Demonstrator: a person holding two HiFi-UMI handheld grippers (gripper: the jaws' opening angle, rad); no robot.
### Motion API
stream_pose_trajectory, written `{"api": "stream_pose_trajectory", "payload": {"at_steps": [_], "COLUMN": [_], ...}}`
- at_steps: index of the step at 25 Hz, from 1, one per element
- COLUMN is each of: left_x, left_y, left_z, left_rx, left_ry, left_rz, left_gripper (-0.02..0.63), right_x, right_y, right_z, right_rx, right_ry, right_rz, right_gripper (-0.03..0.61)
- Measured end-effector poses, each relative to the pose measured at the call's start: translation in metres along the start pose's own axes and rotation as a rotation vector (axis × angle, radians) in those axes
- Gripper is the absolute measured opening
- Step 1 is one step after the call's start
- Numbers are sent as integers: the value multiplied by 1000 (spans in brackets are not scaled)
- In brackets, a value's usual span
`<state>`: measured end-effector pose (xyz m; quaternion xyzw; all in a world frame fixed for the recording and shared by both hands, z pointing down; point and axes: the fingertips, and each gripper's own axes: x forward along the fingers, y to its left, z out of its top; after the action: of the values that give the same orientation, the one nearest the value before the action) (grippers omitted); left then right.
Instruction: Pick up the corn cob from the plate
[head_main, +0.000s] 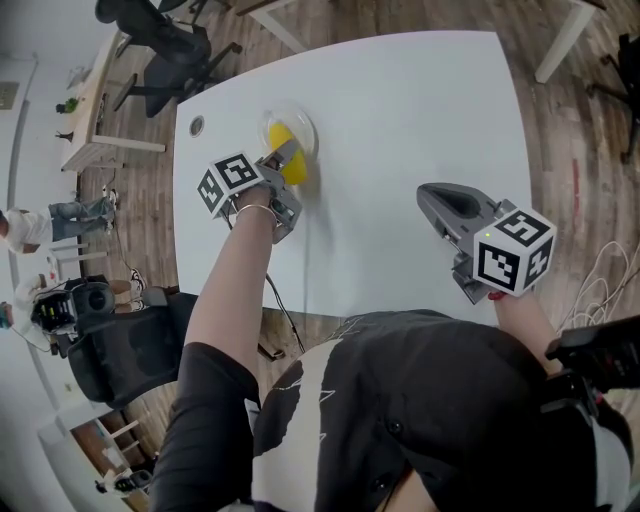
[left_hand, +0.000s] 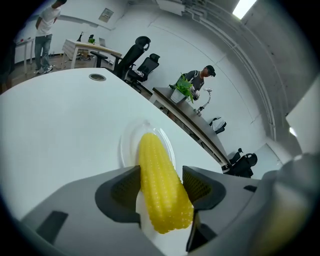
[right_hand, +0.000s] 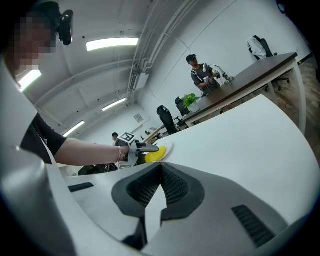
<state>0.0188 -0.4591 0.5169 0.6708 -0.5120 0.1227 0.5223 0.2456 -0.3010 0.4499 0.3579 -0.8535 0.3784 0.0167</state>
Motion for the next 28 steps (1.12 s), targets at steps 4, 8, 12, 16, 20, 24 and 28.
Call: {"api": "stream_pose_trajectory", "payload": {"at_steps": [4, 8, 12, 16, 20, 24, 28], "left_x": [-4, -7, -12, -19, -21, -31, -51], "left_y": [4, 4, 5, 4, 2, 3, 6], "left_z": [1, 3, -3, -8, -11, -15, -16], "left_rx": [-55, -138, -233, -285, -314, -365, -410], "left_ry": [-9, -39, -69, -83, -104, -139, -172], "left_rz": [-20, -62, -125, -169, -210, -251, -314], "left_gripper": [259, 255, 255, 255, 255, 255, 255], "right_x": [0, 2, 2, 2, 2, 1, 5], "right_y": [2, 4, 7, 14, 13, 21, 39], "right_z": [-3, -2, -6, -8, -10, -14, -19], "right_rx": [-4, -9, -16, -26, -35, -50, -71], "right_ry": [4, 5, 9, 16, 26, 42, 46], "right_rz": [1, 5, 11, 17, 26, 36, 49], "right_gripper": [14, 14, 14, 14, 14, 14, 14]}}
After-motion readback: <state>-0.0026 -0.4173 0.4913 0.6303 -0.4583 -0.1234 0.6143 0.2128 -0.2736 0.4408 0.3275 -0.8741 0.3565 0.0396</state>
